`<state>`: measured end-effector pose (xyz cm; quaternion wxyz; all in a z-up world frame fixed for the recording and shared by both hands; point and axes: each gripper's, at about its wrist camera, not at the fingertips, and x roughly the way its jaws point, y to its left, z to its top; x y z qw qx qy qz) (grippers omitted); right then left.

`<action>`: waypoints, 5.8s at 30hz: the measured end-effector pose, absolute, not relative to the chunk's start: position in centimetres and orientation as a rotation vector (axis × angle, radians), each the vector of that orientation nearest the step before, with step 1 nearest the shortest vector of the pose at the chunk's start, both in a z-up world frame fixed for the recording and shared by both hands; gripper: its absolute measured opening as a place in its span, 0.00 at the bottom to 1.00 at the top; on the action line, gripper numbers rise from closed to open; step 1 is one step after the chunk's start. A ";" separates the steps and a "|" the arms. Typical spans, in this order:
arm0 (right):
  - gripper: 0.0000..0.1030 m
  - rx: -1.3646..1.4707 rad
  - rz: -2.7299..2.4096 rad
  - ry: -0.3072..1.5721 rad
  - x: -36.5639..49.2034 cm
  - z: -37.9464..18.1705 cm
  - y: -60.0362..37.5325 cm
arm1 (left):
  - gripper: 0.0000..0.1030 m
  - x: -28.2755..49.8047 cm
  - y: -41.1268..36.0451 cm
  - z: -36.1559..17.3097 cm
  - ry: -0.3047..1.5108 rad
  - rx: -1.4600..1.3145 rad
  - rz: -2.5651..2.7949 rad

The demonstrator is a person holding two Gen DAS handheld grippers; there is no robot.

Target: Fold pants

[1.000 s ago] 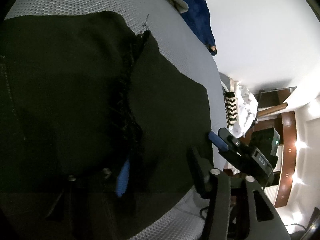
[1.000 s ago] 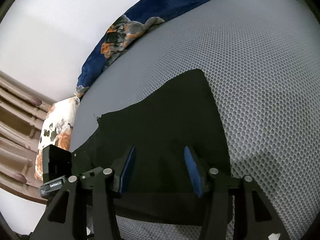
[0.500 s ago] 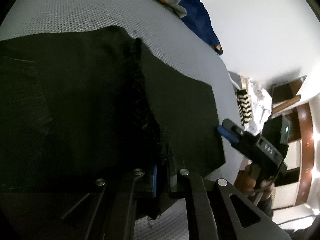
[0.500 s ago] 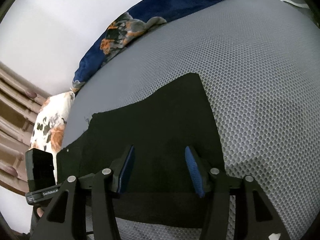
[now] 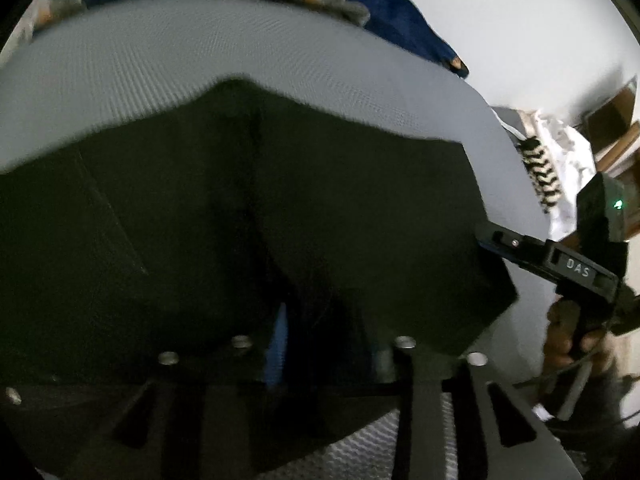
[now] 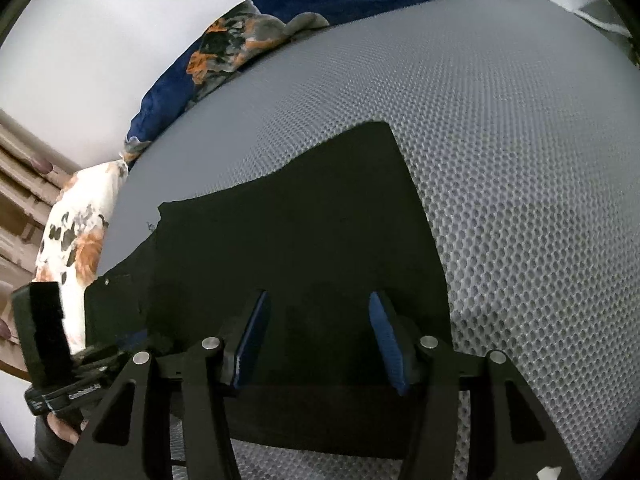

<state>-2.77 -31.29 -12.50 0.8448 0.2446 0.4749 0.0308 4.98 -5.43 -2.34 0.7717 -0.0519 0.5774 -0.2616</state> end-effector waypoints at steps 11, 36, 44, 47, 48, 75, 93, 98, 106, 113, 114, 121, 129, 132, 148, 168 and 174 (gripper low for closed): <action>0.49 0.312 -0.013 0.910 1.6 -10.4 -30.9 | 0.52 6.9 -6.4 0.0 0.997 -0.061 -0.553; 0.50 0.248 -0.031 0.969 2.1 -11.3 -30.4 | 0.55 6.4 -8.4 -3.2 1.101 0.073 -0.564; 0.51 0.204 -0.018 1.003 -0.9 -11.4 -29.5 | 0.55 1.9 -8.0 -3.3 1.137 0.156 -0.646; 0.51 0.198 -0.012 1.025 -2.3 -11.6 -29.2 | 0.58 1.0 -7.7 -3.4 1.150 0.180 -0.652; 0.51 0.194 -0.009 1.027 -2.7 -11.6 -29.1 | 0.59 0.8 -7.7 -3.4 1.153 0.187 -0.650; 0.53 0.121 0.250 1.134 -3.4 -12.1 -18.5 | 0.59 2.0 12.0 1.0 1.037 -0.145 -0.262; 0.53 0.199 0.254 1.112 1.0 -9.5 -15.9 | 0.65 3.3 26.1 -6.7 1.231 -0.606 -0.293; 0.53 0.183 0.239 1.124 1.5 -9.4 -15.1 | 0.65 4.5 26.9 -7.8 1.239 -0.650 -0.366; 0.53 0.204 0.221 1.144 1.9 -9.8 -14.5 | 0.64 6.8 26.8 -9.3 1.195 -0.723 -0.569; 0.53 0.296 0.231 1.127 2.6 -9.8 -14.9 | 0.64 8.5 23.2 -9.7 1.201 -0.703 -0.639; 0.53 0.303 0.230 1.121 2.6 -9.7 -15.0 | 0.64 8.5 23.2 -9.6 1.198 -0.697 -0.627; 0.54 0.347 0.207 1.064 1.9 -8.7 -17.2 | 0.29 7.3 21.8 -7.2 1.212 -0.655 -0.450; 0.54 0.355 0.169 0.955 0.0 -6.7 -20.2 | 0.25 6.2 16.4 -0.4 1.150 -0.645 -0.493; 0.54 0.342 0.147 0.903 -1.3 -5.5 -21.8 | 0.25 6.4 13.1 1.7 1.147 -0.647 -0.515; 0.58 0.513 -0.020 0.796 -6.9 -5.3 -31.9 | 0.25 9.4 -4.7 1.3 1.258 -0.473 -0.529; 0.58 0.594 -0.056 0.814 -7.5 -7.4 -34.5 | 0.63 7.5 -9.0 -0.8 1.227 -0.328 -0.635; 0.58 0.613 -0.017 0.858 -7.0 -8.1 -34.1 | 0.66 5.9 -5.6 0.9 1.117 -0.278 -0.597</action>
